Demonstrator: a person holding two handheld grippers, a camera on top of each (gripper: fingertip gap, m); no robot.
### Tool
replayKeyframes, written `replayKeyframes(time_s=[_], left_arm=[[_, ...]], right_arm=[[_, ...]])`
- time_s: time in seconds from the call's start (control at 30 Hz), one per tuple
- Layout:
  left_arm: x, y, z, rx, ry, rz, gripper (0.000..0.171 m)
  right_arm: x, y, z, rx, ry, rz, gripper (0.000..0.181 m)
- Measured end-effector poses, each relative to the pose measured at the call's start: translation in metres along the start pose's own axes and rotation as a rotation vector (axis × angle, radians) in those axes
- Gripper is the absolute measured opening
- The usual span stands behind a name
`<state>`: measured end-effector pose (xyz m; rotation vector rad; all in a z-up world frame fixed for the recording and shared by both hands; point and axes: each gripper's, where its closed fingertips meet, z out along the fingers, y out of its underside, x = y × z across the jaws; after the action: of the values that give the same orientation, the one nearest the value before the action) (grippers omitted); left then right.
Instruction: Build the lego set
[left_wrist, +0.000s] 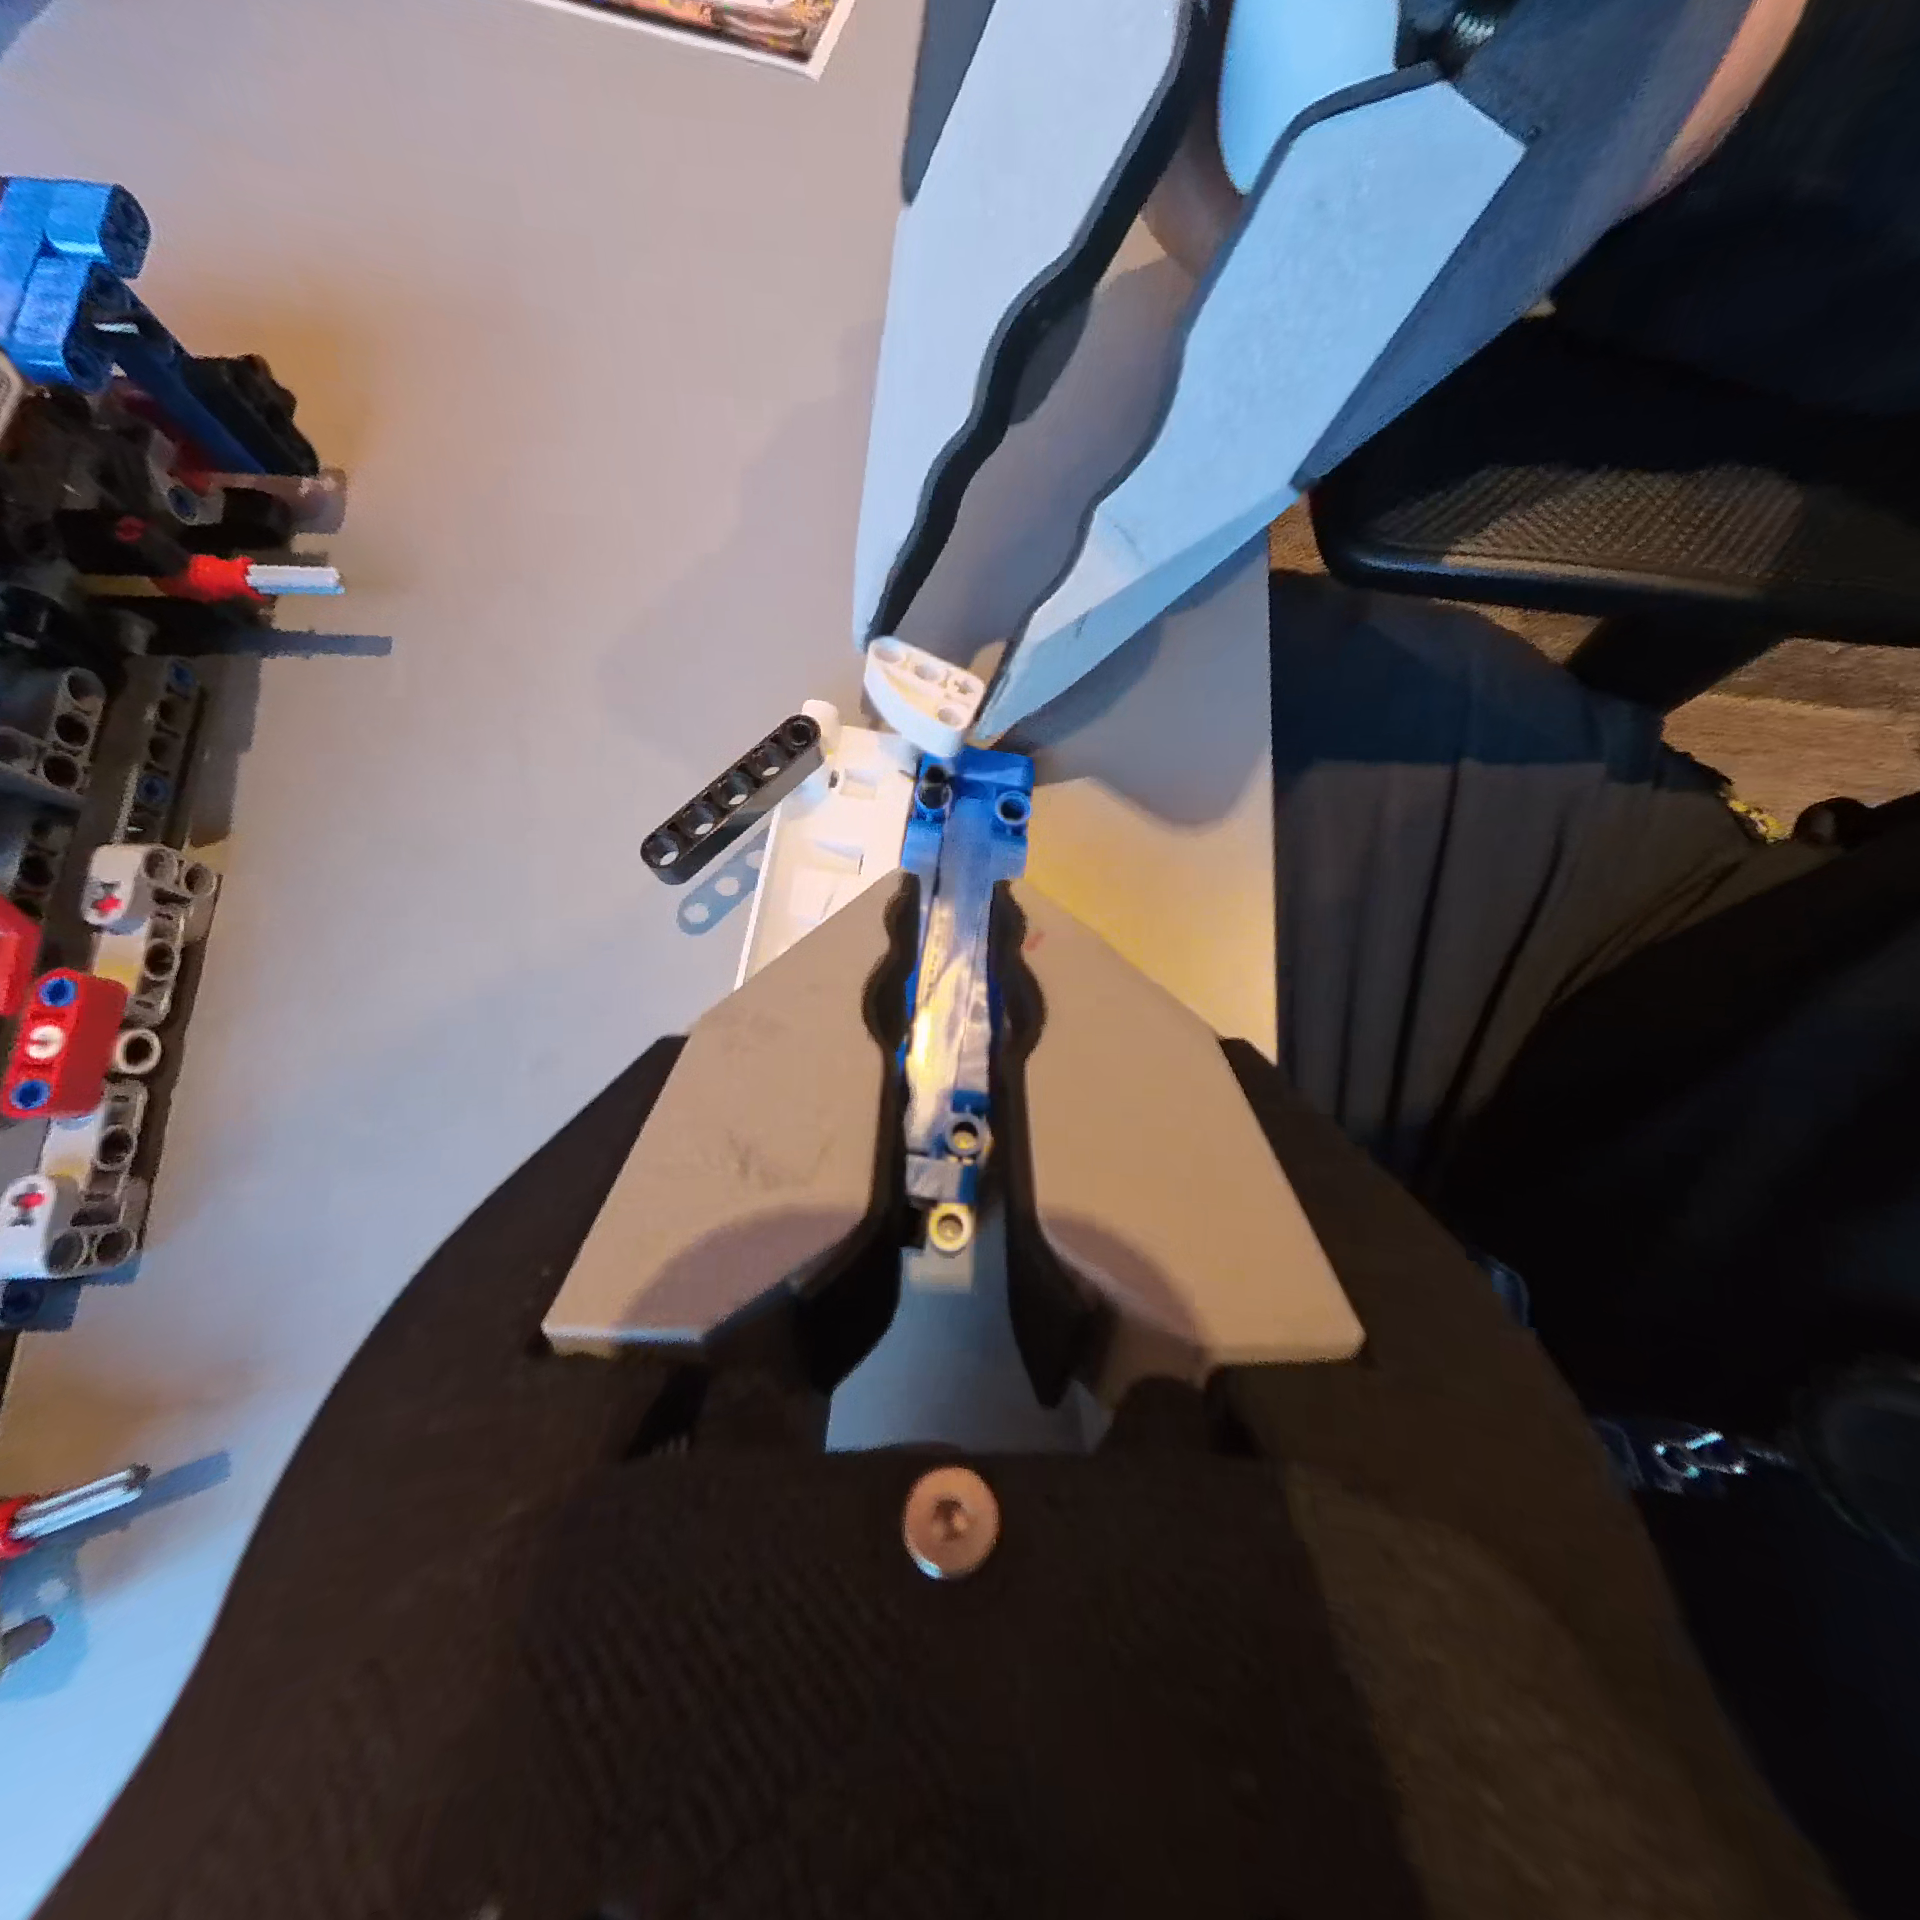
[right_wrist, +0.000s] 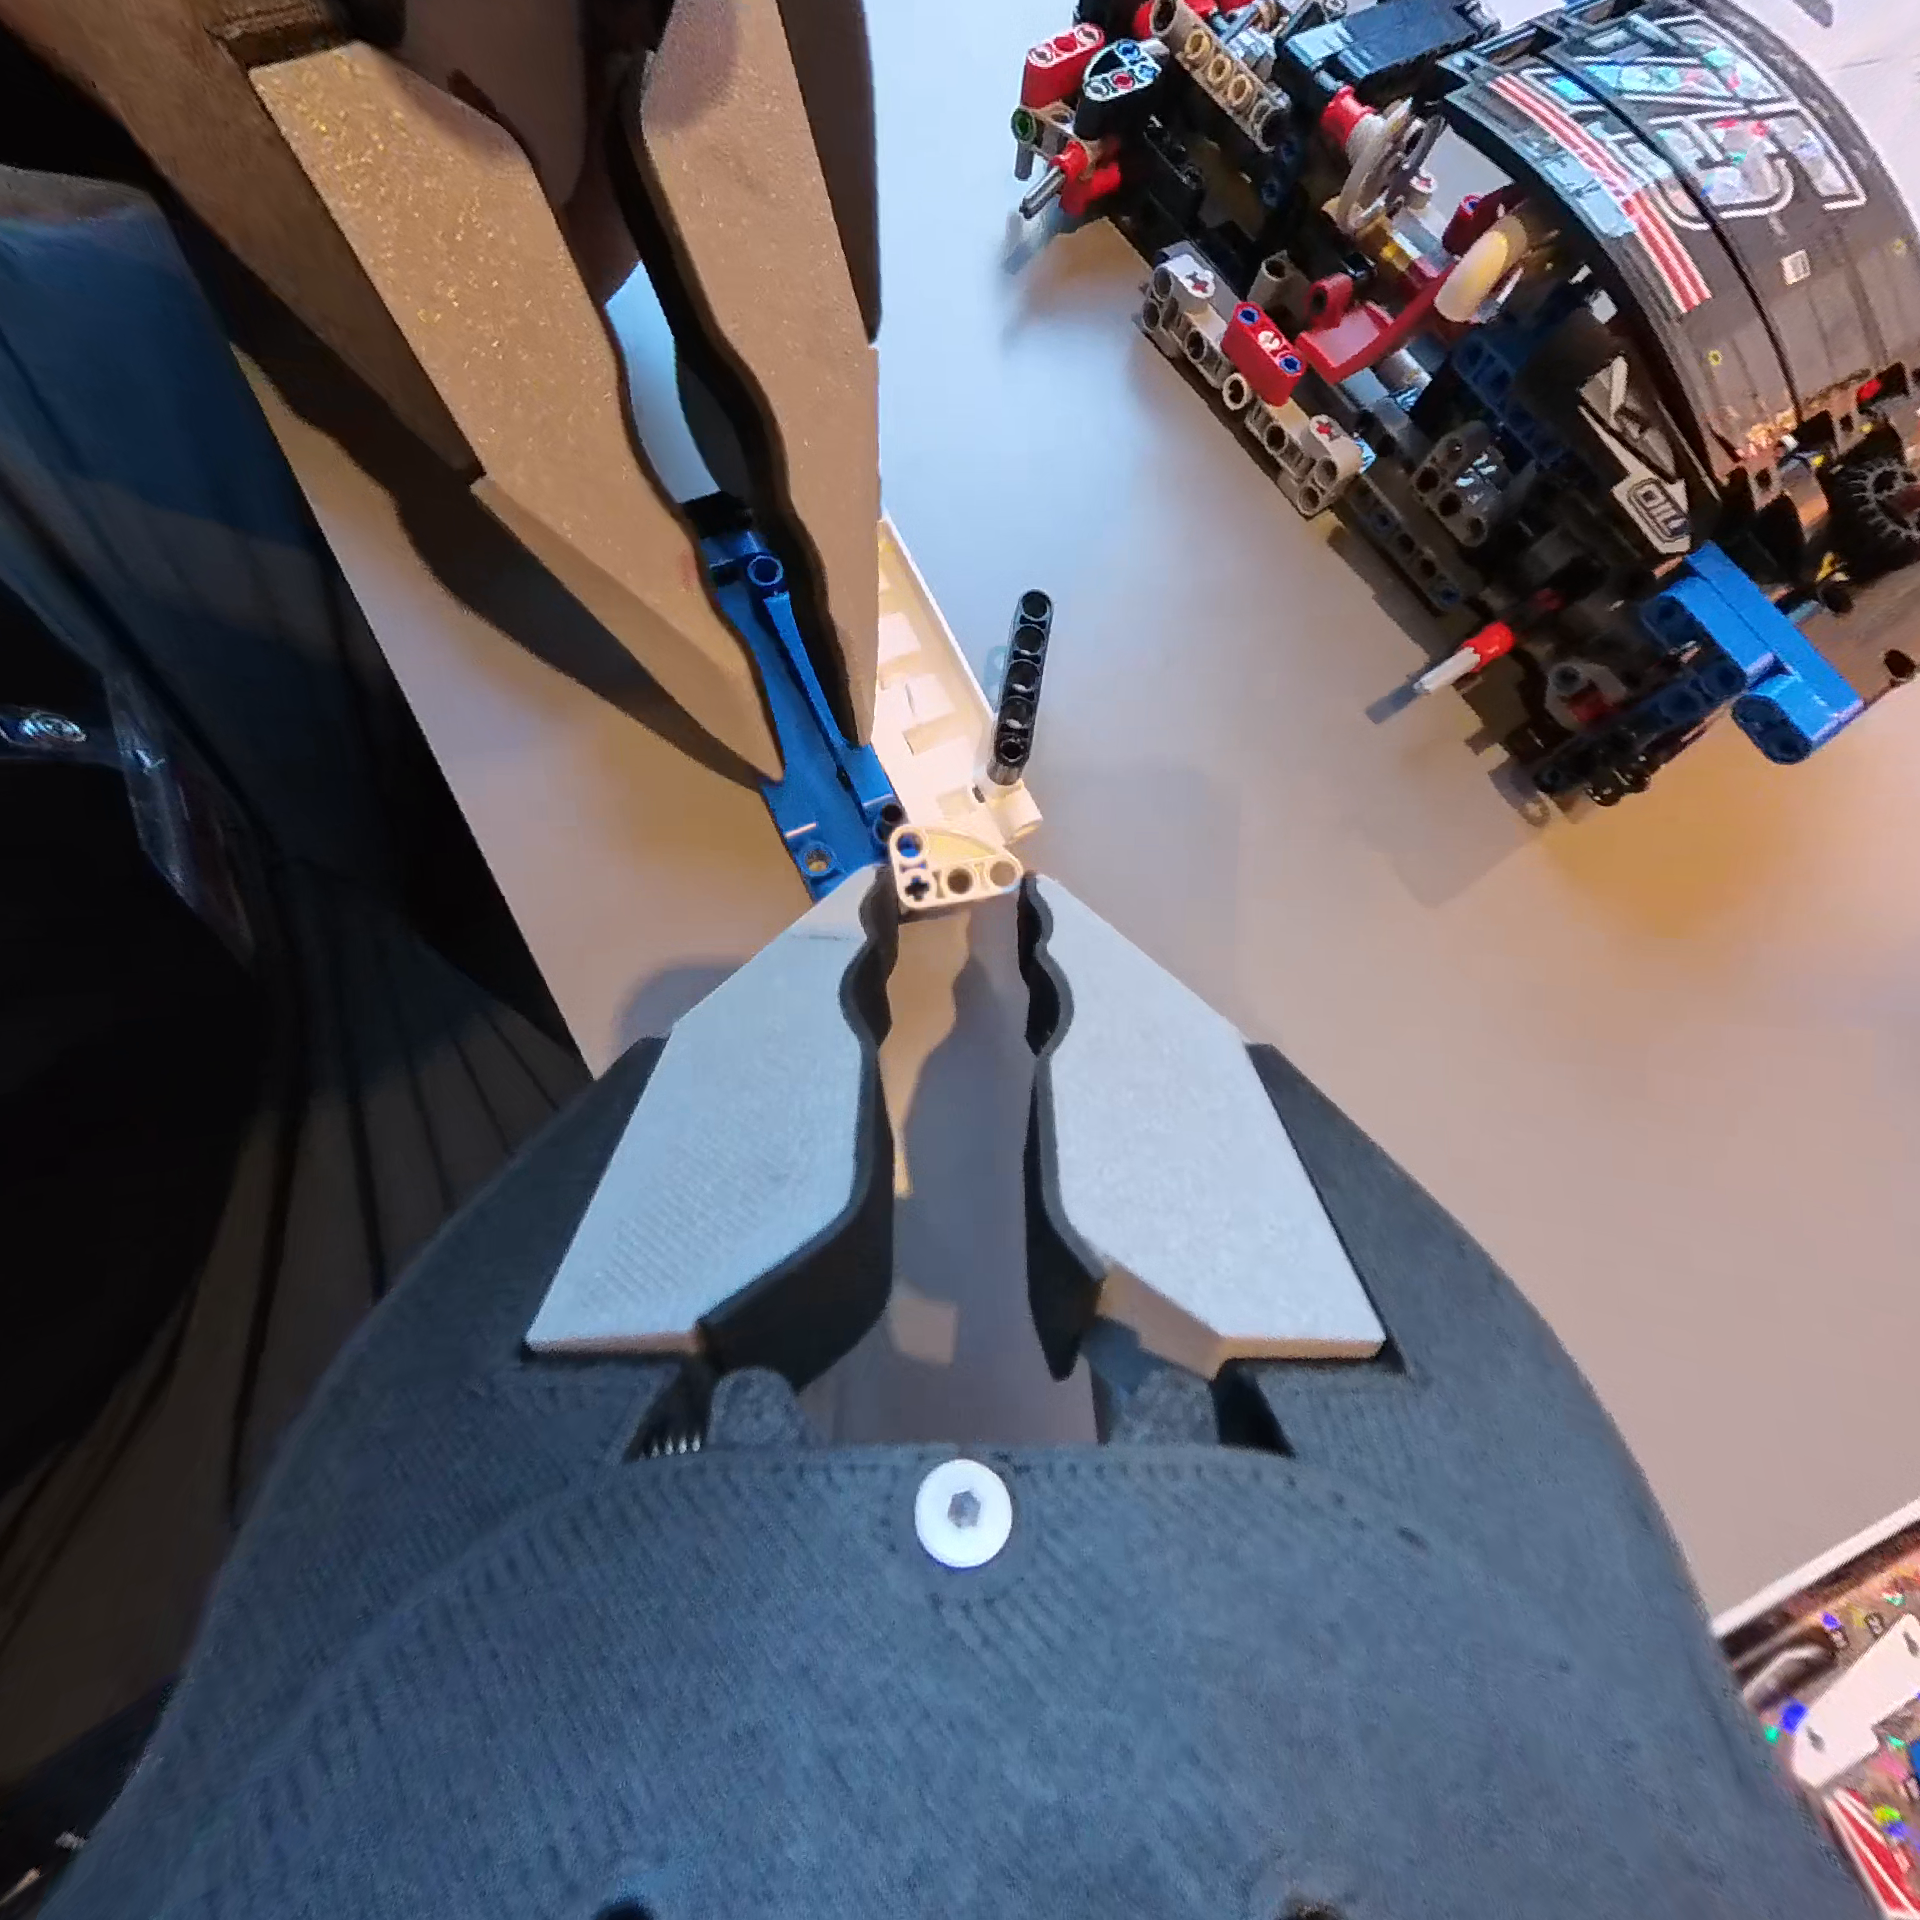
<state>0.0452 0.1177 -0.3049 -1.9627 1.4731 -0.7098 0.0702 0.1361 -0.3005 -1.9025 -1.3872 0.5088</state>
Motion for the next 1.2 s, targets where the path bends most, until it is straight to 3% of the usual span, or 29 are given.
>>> replayKeyframes(time_s=[0.23, 0.4, 0.6, 0.83, 1.03, 1.2], left_arm=[[0.002, -0.006, -0.003, 0.014, 0.022, -0.039, 0.022], [-0.005, -0.016, -0.009, 0.036, -0.038, -0.02, 0.033], [-0.015, 0.008, -0.004, -0.091, -0.052, -0.064, 0.06], [-0.017, 0.013, -0.001, -0.111, -0.08, 0.006, 0.054], [-0.014, 0.015, -0.003, -0.133, 0.044, 0.136, 0.054], [-0.01, 0.016, -0.003, -0.159, 0.158, 0.26, 0.053]], right_arm=[[0.016, 0.019, -0.003, -0.052, 0.015, 0.014, 0.021], [0.016, 0.02, 0.0, -0.06, 0.009, 0.0, 0.021], [0.018, 0.024, -0.006, -0.058, 0.023, 0.008, 0.025], [0.018, 0.028, -0.009, -0.072, 0.019, -0.001, 0.027], [0.023, 0.032, -0.022, -0.108, 0.054, -0.062, 0.026], [-0.01, 0.007, -0.028, -0.011, -0.098, -0.212, 0.014]])
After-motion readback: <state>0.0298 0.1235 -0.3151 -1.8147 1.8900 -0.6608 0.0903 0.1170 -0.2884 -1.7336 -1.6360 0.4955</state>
